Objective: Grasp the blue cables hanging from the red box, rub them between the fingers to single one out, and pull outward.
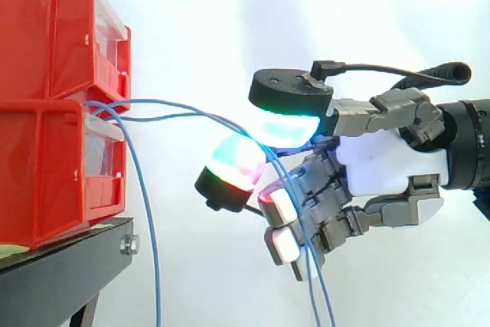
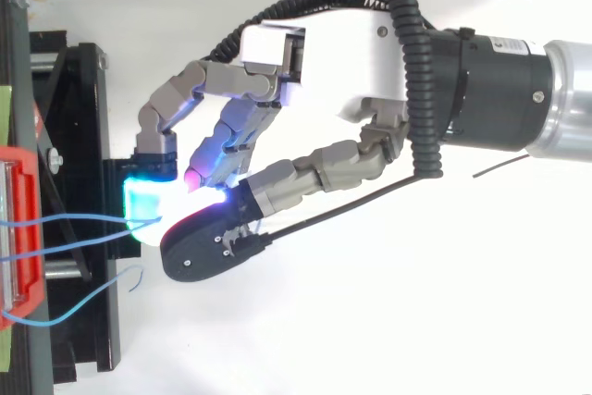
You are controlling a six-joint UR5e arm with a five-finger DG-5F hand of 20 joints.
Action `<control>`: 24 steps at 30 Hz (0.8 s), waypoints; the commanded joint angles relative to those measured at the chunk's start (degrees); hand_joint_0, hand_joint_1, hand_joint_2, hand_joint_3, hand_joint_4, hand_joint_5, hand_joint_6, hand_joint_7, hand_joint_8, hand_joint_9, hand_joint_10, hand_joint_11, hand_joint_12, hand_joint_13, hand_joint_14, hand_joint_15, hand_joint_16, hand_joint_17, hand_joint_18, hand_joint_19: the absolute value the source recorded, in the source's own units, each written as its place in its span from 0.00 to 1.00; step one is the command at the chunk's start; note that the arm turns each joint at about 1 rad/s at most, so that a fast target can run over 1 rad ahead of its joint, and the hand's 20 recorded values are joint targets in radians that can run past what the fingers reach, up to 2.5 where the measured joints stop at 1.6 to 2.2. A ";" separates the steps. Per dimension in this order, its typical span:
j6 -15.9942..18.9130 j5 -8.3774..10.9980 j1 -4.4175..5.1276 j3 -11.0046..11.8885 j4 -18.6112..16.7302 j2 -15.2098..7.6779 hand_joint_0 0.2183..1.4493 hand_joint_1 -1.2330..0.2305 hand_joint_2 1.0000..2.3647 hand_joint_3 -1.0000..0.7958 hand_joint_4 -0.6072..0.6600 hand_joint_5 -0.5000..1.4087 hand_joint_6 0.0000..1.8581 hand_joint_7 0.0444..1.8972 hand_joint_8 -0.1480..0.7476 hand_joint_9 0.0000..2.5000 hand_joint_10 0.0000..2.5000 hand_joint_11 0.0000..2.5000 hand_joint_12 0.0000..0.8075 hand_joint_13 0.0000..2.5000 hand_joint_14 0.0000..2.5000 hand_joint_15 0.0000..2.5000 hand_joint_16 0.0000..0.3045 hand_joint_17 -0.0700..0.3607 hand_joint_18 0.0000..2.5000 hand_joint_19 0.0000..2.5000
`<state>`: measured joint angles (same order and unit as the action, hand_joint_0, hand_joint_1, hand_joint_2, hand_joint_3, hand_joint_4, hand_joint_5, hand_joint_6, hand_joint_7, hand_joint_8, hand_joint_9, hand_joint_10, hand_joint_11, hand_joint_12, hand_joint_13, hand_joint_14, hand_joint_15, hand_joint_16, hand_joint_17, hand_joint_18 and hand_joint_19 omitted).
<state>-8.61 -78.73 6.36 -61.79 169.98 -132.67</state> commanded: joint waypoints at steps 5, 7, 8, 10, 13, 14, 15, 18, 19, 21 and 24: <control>-0.09 -0.02 -0.03 0.00 0.00 0.13 0.39 0.27 0.01 0.36 0.49 0.16 0.48 0.42 0.48 0.39 0.01 0.32 0.46 0.39 0.01 0.24 0.17 0.43 0.34 0.25; -0.09 0.07 0.06 0.00 0.00 0.04 0.41 0.27 0.01 0.35 0.48 0.16 0.48 0.41 0.48 0.39 0.01 0.32 0.46 0.39 0.01 0.23 0.17 0.43 0.34 0.24; -0.09 0.07 0.06 0.00 0.09 0.04 0.41 0.26 0.01 0.34 0.47 0.16 0.48 0.41 0.48 0.39 0.01 0.32 0.46 0.39 0.01 0.23 0.16 0.42 0.34 0.24; -0.09 -0.02 0.06 0.00 0.09 0.04 0.42 0.25 0.01 0.34 0.45 0.16 0.48 0.42 0.47 0.39 0.01 0.32 0.45 0.39 0.01 0.23 0.16 0.42 0.34 0.24; -0.09 -0.02 0.06 0.00 0.00 0.04 0.44 0.25 0.00 0.33 0.44 0.16 0.48 0.42 0.47 0.39 0.01 0.32 0.45 0.39 0.01 0.23 0.16 0.42 0.34 0.24; -0.09 -0.02 0.06 0.00 0.00 0.04 0.45 0.24 0.01 0.32 0.42 0.16 0.48 0.42 0.47 0.39 0.01 0.32 0.45 0.39 0.01 0.23 0.16 0.42 0.34 0.24; 0.00 0.07 0.06 0.00 0.00 0.04 0.45 0.24 0.00 0.32 0.41 0.16 0.48 0.43 0.47 0.39 0.01 0.32 0.45 0.39 0.01 0.23 0.16 0.42 0.34 0.24; 0.00 -0.02 0.06 0.00 0.00 0.13 0.46 0.24 0.00 0.31 0.40 0.16 0.48 0.42 0.47 0.40 0.01 0.32 0.45 0.39 0.01 0.23 0.16 0.41 0.34 0.24; 0.00 -0.02 0.06 0.00 0.00 0.04 0.47 0.24 0.00 0.30 0.40 0.16 0.48 0.42 0.47 0.40 0.01 0.32 0.44 0.39 0.01 0.23 0.16 0.41 0.34 0.23; 0.00 -0.02 0.06 0.00 0.00 0.04 0.47 0.24 0.00 0.29 0.39 0.16 0.49 0.42 0.47 0.40 0.01 0.32 0.44 0.39 0.01 0.23 0.16 0.41 0.34 0.23; 0.00 -0.02 0.06 0.00 0.00 0.04 0.47 0.24 0.00 0.28 0.43 0.16 0.49 0.40 0.46 0.40 0.01 0.32 0.44 0.39 0.01 0.23 0.16 0.41 0.34 0.23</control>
<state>-8.62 -78.75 6.42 -61.79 169.98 -132.61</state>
